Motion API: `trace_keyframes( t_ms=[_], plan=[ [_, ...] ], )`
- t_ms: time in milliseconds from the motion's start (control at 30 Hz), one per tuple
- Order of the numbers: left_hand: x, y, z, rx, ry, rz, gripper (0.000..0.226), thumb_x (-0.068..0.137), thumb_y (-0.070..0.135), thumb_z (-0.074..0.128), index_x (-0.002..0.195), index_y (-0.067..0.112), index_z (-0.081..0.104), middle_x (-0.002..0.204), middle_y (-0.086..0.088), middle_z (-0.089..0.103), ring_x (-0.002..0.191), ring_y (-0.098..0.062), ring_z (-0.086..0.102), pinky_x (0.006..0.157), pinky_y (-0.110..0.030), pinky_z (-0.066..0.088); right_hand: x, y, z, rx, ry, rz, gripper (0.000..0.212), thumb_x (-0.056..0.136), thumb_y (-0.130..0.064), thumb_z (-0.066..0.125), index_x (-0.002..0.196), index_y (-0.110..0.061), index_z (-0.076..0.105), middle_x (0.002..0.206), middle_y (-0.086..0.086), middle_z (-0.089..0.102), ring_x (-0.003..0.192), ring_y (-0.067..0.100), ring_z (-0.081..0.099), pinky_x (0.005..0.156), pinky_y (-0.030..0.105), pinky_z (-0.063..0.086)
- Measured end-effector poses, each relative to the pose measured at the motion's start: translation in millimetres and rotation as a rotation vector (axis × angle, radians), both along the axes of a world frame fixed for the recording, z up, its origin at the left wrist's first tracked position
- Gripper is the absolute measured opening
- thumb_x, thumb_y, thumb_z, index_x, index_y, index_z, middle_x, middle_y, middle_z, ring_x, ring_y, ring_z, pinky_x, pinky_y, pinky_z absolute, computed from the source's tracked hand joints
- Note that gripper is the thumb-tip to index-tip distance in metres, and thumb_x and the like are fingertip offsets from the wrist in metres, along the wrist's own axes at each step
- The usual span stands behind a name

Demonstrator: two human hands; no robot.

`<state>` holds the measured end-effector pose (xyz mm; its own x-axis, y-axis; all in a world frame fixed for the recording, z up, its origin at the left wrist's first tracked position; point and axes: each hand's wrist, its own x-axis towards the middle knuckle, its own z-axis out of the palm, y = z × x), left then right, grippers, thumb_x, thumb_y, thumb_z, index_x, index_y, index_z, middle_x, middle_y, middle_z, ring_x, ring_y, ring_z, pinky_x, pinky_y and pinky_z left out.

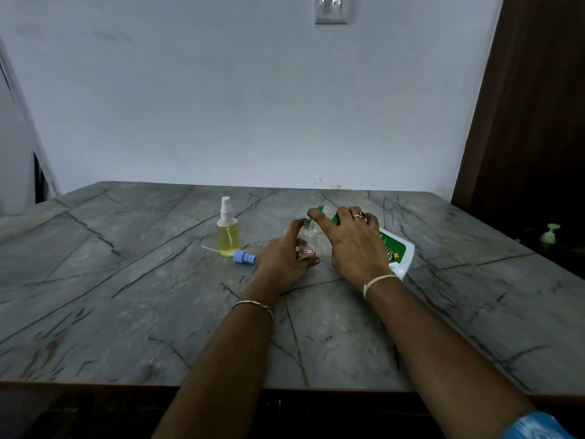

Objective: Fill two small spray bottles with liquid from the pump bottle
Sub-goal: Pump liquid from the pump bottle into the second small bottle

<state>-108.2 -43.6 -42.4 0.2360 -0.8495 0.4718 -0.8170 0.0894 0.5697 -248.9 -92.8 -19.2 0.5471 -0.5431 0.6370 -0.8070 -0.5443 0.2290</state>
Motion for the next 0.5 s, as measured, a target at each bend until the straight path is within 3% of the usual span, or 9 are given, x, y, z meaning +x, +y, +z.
trace_keyframes(
  t_ms=[300, 500],
  plan=[
    [2.2, -1.4, -1.4, 0.003, 0.015, 0.003, 0.073, 0.075, 0.036, 0.077, 0.135, 0.027, 0.038, 0.114, -0.001, 0.066, 0.098, -0.020, 0.065, 0.084, -0.031, 0.051, 5.4, 1.2, 1.3, -0.009, -0.025, 0.014, 0.070, 0.081, -0.014, 0.060, 0.138, -0.033, 0.025, 0.116, 0.012, 0.053, 0.111, 0.031, 0.048, 0.093, 0.048, 0.038],
    [2.4, -1.7, -2.2, -0.011, 0.024, 0.000, 0.070, 0.075, 0.033, 0.078, 0.134, 0.025, 0.040, 0.112, -0.001, 0.067, 0.097, -0.019, 0.065, 0.082, -0.028, 0.049, 1.3, 0.3, -0.7, -0.015, -0.003, 0.008, 0.081, 0.077, -0.009, 0.060, 0.142, -0.035, 0.019, 0.113, 0.012, 0.053, 0.110, 0.033, 0.049, 0.093, 0.049, 0.039]
  ],
)
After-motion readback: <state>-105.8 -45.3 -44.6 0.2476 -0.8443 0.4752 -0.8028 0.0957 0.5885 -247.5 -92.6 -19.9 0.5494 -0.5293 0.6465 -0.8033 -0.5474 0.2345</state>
